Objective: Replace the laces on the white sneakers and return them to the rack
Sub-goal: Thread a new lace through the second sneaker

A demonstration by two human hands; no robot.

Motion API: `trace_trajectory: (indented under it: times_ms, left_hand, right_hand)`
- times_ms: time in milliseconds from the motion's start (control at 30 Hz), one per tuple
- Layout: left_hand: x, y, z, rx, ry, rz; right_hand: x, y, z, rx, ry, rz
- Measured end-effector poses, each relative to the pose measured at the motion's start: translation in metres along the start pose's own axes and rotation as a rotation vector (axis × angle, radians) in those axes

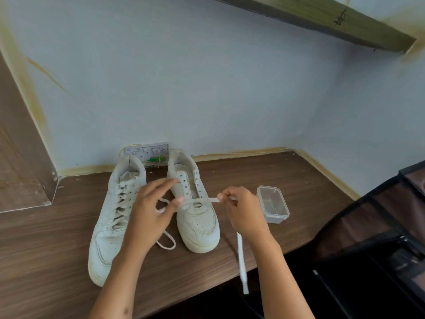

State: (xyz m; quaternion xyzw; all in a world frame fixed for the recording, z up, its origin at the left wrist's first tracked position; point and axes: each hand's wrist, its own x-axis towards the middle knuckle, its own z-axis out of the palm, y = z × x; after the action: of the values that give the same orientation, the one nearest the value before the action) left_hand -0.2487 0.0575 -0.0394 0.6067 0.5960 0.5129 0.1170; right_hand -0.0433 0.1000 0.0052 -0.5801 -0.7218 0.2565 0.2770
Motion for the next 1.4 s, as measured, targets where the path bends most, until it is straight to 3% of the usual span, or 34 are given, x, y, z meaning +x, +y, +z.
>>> trace_trajectory:
  times_ms: [100,200,500,600,767,833,933,1167,1400]
  left_hand:
    - [-0.001,0.010,0.013,-0.094,-0.103,0.096]
    - [-0.001,0.012,0.023,-0.126,-0.095,0.165]
    - [0.000,-0.008,-0.002,0.128,0.311,-0.110]
    - [0.000,-0.009,0.002,0.164,0.265,-0.040]
    - [0.001,0.002,0.013,0.068,-0.009,0.209]
    - [0.001,0.005,0.021,0.049,-0.051,0.251]
    - [0.002,0.001,0.029,0.032,-0.041,0.251]
    - [0.003,-0.010,0.011,0.140,0.166,0.085]
    - [0.002,-0.014,0.005,0.345,0.183,0.084]
  right_hand:
    - [-0.005,-0.018,0.004,0.093,-0.074,-0.102]
    - [-0.005,-0.026,0.009,0.121,-0.110,-0.147]
    - [0.000,0.004,0.005,-0.093,0.017,0.068]
    - [-0.001,-0.001,0.006,-0.121,0.020,0.042]
    - [0.000,-0.016,0.015,-0.014,-0.046,-0.090]
    - [0.001,-0.019,0.022,0.013,-0.060,-0.139]
    - [0.002,-0.021,0.027,0.032,-0.080,-0.141]
    - [0.004,-0.013,0.016,0.060,-0.051,-0.070]
    - [0.005,-0.011,0.018,0.022,0.016,-0.087]
